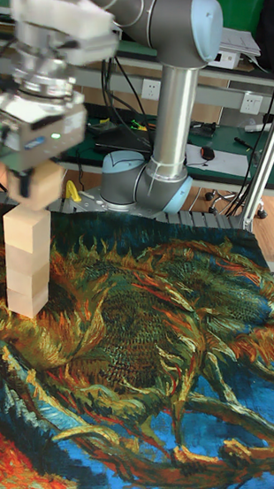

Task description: Stack the blocks in a vertical line of five

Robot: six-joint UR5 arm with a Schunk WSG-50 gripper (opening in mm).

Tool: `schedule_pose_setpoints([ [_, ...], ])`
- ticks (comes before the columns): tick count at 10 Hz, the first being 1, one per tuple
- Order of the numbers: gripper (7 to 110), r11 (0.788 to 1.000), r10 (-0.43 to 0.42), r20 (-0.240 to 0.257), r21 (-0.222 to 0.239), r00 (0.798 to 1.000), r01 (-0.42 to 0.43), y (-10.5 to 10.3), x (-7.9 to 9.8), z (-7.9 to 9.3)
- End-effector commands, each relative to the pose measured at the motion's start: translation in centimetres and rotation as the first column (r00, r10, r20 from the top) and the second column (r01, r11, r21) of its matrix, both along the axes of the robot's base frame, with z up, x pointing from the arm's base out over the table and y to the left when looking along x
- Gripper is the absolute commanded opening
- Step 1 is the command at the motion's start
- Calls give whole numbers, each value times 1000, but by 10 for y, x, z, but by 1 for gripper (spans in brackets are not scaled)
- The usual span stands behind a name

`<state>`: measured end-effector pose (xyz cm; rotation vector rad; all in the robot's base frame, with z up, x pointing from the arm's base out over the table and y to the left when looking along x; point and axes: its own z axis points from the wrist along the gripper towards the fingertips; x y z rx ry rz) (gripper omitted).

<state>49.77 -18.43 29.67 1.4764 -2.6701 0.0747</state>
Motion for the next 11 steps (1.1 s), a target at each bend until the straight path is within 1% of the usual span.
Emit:
schedule_pose_setpoints([
  [1,7,998,-44,49,49,998,41,-16,-2,-5],
  [2,7,997,-47,45,61,998,44,-15,-4,-11],
  [3,7,998,-11,23,63,1000,10,-14,-9,-19],
  [5,7,996,68,9,56,998,-69,-5,-10,-28],
  [6,7,993,77,-2,90,997,-76,12,-13,-35],
  [7,7,995,39,1,89,999,-39,19,-11,-38],
  [8,7,994,-21,7,109,1000,20,27,-9,-38],
  [9,7,989,-52,11,139,999,50,34,-6,-39],
  [10,7,993,-40,9,112,999,38,27,-7,-40],
  [11,7,993,-15,1,120,1000,15,28,-9,-39],
])
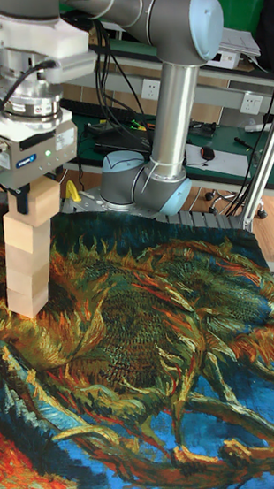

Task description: Stack the blocks in a vertical line of five

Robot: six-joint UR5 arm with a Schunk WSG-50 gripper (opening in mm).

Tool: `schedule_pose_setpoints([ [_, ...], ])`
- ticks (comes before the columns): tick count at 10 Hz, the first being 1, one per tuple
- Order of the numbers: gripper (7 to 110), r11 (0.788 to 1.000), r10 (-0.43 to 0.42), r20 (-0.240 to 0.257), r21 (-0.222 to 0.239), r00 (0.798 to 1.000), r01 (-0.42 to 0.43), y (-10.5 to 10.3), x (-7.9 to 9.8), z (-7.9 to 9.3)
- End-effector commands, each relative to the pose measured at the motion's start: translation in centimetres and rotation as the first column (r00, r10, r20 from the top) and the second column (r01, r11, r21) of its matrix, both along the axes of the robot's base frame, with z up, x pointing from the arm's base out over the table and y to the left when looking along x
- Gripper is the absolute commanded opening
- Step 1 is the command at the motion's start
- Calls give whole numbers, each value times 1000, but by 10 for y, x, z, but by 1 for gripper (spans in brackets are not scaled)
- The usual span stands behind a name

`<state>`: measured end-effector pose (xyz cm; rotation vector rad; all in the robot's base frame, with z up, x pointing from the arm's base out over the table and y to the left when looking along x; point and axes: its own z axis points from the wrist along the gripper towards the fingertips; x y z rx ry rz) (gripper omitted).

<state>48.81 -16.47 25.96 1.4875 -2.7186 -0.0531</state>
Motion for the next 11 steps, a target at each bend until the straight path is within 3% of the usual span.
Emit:
schedule_pose_setpoints([
  [1,7,999,48,-23,19,999,-47,5,-6,1],
  [3,7,989,105,8,103,994,-105,26,-2,5],
  [4,7,994,68,41,81,997,-71,20,7,5],
  [5,7,994,44,-23,100,999,-41,25,-8,7],
  [6,7,999,44,-76,-18,996,-46,-4,-18,8],
  [8,7,998,22,-98,-55,995,-28,-16,-26,7],
  [9,7,999,17,-91,-35,996,-20,-13,-26,4],
  [11,7,999,32,-70,-37,997,-35,-15,-21,-2],
])
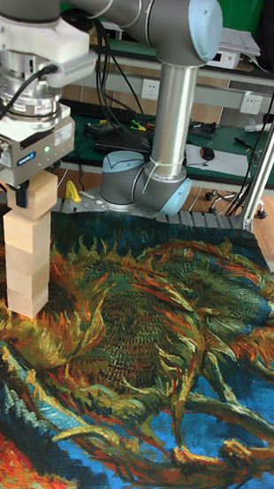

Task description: Stack the blocks in a vertical line of five

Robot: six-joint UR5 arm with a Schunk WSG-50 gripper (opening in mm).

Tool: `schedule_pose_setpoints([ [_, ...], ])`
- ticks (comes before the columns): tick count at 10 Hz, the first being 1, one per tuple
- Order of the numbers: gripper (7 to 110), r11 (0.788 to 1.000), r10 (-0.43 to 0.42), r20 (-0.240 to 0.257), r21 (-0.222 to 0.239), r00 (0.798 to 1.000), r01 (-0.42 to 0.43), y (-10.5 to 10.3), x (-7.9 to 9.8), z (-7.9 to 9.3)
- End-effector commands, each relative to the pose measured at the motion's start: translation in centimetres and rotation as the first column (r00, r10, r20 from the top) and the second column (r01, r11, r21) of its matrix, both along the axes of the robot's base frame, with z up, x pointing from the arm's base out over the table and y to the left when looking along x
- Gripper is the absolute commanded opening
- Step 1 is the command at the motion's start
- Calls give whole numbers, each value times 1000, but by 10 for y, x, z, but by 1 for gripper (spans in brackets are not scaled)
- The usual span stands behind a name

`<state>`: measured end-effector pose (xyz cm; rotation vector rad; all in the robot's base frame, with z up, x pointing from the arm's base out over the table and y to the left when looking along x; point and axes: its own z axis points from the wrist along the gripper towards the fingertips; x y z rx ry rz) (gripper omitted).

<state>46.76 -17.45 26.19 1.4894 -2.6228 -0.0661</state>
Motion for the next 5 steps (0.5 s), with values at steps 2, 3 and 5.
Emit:
schedule_pose_setpoints([
  [2,7,1000,2,84,-3,996,-2,-10,15,-5],
  [3,7,1000,5,101,8,995,-6,-8,17,-7],
  [5,7,1000,13,127,18,992,-15,-8,18,-9],
])
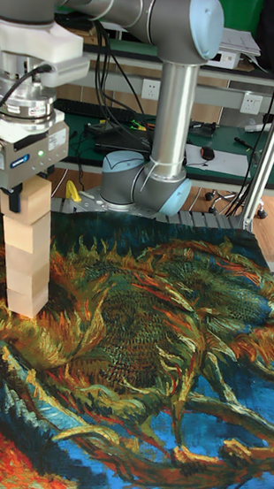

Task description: Stack the blocks in a vertical line of five

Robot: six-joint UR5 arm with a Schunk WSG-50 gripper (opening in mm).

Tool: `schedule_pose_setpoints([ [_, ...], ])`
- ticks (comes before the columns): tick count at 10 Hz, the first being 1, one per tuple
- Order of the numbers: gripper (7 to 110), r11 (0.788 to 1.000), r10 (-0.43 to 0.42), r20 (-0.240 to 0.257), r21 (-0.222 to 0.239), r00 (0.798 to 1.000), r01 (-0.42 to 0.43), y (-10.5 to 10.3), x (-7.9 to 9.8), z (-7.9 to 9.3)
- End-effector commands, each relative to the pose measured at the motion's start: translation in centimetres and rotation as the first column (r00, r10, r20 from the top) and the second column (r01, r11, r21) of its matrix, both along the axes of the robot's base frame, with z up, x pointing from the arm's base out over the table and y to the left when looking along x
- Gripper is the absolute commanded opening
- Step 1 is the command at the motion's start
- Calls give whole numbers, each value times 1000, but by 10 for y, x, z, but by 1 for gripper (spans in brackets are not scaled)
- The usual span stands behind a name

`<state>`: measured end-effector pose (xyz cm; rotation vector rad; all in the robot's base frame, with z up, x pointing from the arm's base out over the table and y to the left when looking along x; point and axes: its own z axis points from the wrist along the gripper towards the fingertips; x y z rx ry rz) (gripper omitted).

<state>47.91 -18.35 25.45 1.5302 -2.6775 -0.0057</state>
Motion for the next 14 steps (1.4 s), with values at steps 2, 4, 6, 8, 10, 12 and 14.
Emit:
schedule_pose_setpoints([
  [2,7,1000,18,67,8,998,-19,-4,6,-3],
  [4,7,1000,21,86,-2,996,-21,-8,7,-5],
  [6,7,1000,12,85,-2,996,-12,-7,3,-7],
  [8,7,1000,-22,77,18,997,21,-3,0,-6],
  [10,7,999,-24,57,28,998,23,0,-5,-5],
  [12,7,999,-16,49,34,999,14,2,-7,-5],
  [14,7,999,-17,35,38,999,16,4,-12,-7],
])
